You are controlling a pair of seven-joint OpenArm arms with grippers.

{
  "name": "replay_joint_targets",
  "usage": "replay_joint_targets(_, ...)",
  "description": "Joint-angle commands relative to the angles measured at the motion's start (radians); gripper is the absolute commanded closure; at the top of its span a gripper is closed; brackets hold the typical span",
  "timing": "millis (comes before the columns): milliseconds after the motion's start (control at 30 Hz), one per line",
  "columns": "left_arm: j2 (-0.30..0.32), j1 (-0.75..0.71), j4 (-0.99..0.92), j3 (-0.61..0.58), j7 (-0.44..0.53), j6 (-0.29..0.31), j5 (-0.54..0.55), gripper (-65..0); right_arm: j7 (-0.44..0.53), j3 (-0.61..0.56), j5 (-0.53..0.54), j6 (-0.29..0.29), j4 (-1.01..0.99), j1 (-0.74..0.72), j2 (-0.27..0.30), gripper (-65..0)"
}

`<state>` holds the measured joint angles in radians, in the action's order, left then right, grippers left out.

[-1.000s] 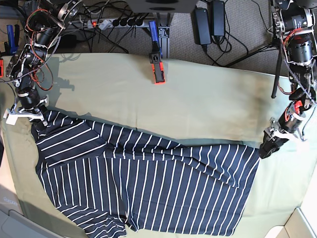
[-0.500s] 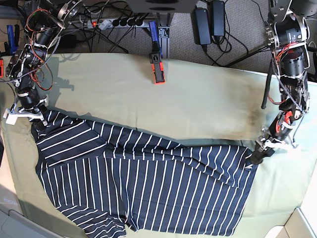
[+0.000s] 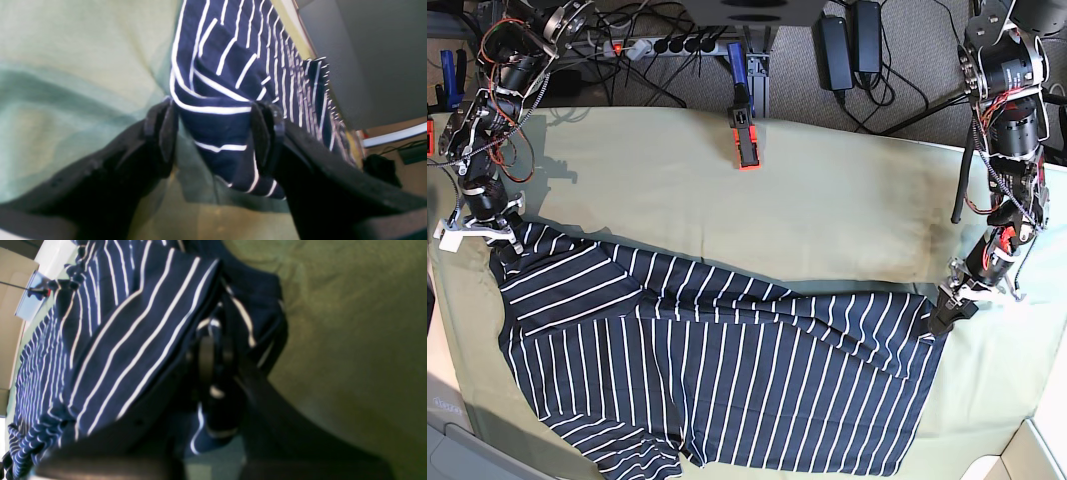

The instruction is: Fold the T-shirt properly

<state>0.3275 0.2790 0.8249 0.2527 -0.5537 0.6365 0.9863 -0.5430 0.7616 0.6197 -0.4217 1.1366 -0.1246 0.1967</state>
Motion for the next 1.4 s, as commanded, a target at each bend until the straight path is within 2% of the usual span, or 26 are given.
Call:
replay_joint_targets(0,0.002,0.021,0.019,0.0,-0.006,0.046,0.024,-38.0,0.016,0.002,0.012,-0.057,0.013,-0.013,0.016,0.0)
replay_joint_targets(500,-0.034,0.02,0.032,-0.036,-0.018,0.053,0.019,-38.0,0.016,0.002,0.012,-0.057,0.013,-0.013,0.016,0.0)
replay_joint_targets(600,-0.034,0.02,0.032,-0.045,0.019,0.053,-0.037,-37.3,0.016,0.002,0.012,-0.057,0.013,-0.013,0.016,0.0)
replay_joint_targets(700,-0.033,0.02,0.032,-0.045,0.072,0.053,-0.089,-33.5,0.016,0.002,0.012,-0.057,0.013,-0.013,0.016,0.0)
replay_joint_targets(833,-0.034,0.02,0.032,-0.045,0.117,0.047,-0.153,-33.5,0.016,0.002,0.012,-0.057,0.013,-0.013,0.016,0.0)
replay_joint_targets(933,-0.034,0.02,0.032,-0.045,0.13,-0.026,-0.218,-33.5,0.016,0.002,0.013,-0.057,0.013,-0.013,0.016,0.0)
replay_joint_targets(1033,-0.034,0.02,0.032,-0.045,0.136,-0.031,-0.245,-33.1,0.016,0.002,0.012,-0.057,0.013,-0.013,0.016,0.0)
replay_joint_targets(1100,-0.034,0.02,0.032,-0.045,0.155,-0.031,-0.245,-28.4,0.016,0.002,0.013,-0.057,0.013,-0.013,0.016,0.0)
replay_joint_targets(1233,-0.034,0.02,0.032,-0.045,0.21,-0.025,-0.259,-9.2,0.016,0.002,0.012,-0.057,0.013,-0.013,0.016,0.0)
replay_joint_targets(1300,-0.034,0.02,0.032,-0.045,0.215,0.003,-0.258,-0.5,0.016,0.002,0.012,-0.057,0.013,-0.012,0.016,0.0)
replay_joint_targets(1367,-0.033,0.02,0.032,-0.045,0.214,0.041,-0.257,0.0,0.016,0.002,0.013,-0.057,0.013,-0.011,0.016,0.0)
